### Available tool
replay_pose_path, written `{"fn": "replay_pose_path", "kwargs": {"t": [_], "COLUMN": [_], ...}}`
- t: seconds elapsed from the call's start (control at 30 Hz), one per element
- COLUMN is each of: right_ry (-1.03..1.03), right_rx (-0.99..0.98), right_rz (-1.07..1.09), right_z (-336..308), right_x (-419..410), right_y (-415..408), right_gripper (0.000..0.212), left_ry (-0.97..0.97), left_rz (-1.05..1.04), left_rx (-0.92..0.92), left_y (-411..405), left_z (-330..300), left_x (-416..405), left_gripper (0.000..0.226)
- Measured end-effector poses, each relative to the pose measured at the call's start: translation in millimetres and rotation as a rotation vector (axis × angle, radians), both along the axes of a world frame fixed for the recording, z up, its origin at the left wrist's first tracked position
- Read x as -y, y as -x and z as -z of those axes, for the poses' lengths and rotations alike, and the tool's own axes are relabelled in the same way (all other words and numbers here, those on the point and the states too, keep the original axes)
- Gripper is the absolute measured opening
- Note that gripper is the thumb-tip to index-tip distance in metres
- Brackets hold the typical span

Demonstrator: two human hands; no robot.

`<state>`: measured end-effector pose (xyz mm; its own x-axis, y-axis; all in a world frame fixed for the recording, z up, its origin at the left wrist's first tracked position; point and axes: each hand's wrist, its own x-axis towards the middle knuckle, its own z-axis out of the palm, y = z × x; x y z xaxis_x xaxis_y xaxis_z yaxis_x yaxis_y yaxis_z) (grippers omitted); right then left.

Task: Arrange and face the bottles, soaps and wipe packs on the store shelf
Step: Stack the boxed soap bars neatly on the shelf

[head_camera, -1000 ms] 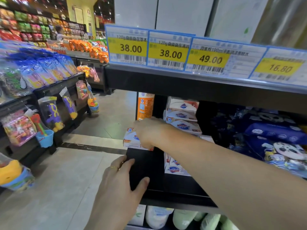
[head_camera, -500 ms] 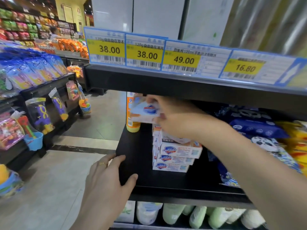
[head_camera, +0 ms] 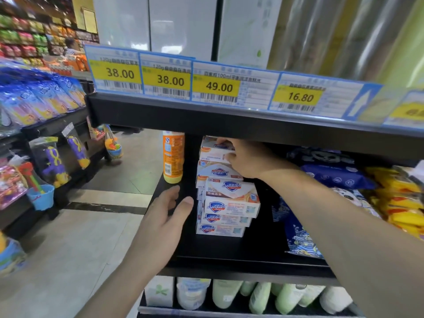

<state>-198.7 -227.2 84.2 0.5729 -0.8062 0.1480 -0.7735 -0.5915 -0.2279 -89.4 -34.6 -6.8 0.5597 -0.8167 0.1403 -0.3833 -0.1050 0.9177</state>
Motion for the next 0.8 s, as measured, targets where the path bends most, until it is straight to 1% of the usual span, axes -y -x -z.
{"fn": "replay_pose_path", "kwargs": {"t": [0.1,0.17,0.2,0.3,0.33,0.4,0.47,0.53,0.6,0.67,0.73,0.8], "right_ry": [0.008,-0.022,-0.061,-0.259,-0.306,-0.442,-0.667,-0.837,-0.888,-0.889,-0.88,-0.88], "right_rx": [0.077,0.232,0.373,0.971,1.1,1.226,1.269,1.279,1.299,1.3,1.241,1.193], "right_rz": [0.047,0.138,0.178,0.211,0.205,0.169,0.109,0.04,0.01,0.026,0.034,0.061], "right_z": [3.4,4.5,7.4,32.2,43.5,69.0,88.2,97.7,102.3,100.8,93.2,86.3], "right_x": [-8.6,-21.2,-29.5,-68.0,-80.8,-96.8,-100.8,-100.8,-102.8,-103.2,-100.1,-96.1], "right_y": [2.6,11.1,18.4,46.1,54.8,66.9,70.4,67.9,61.8,56.4,51.4,46.2], "right_gripper": [0.04,0.042,0.043,0.038,0.037,0.04,0.045,0.054,0.059,0.051,0.043,0.042], "left_ry": [0.026,0.045,0.055,0.082,0.094,0.111,0.129,0.156,0.172,0.181,0.186,0.178], "left_rz": [0.097,0.142,0.158,0.199,0.215,0.24,0.28,0.35,0.395,0.396,0.407,0.416], "left_rx": [-0.076,-0.112,-0.136,-0.219,-0.253,-0.309,-0.351,-0.381,-0.346,-0.337,-0.334,-0.322], "left_y": [-0.3,-1.9,-2.2,-2.2,-1.9,-0.2,3.8,8.8,12.3,12.9,11.6,10.4], "left_z": [1.6,3.7,4.0,5.8,6.2,7.0,6.7,7.8,10.8,12.8,14.0,14.3], "left_x": [4.4,6.1,7.0,10.0,11.2,14.7,18.8,22.0,24.7,25.6,25.8,25.4], "left_gripper": [0.072,0.09,0.097,0.108,0.113,0.122,0.117,0.103,0.084,0.072,0.066,0.064]}}
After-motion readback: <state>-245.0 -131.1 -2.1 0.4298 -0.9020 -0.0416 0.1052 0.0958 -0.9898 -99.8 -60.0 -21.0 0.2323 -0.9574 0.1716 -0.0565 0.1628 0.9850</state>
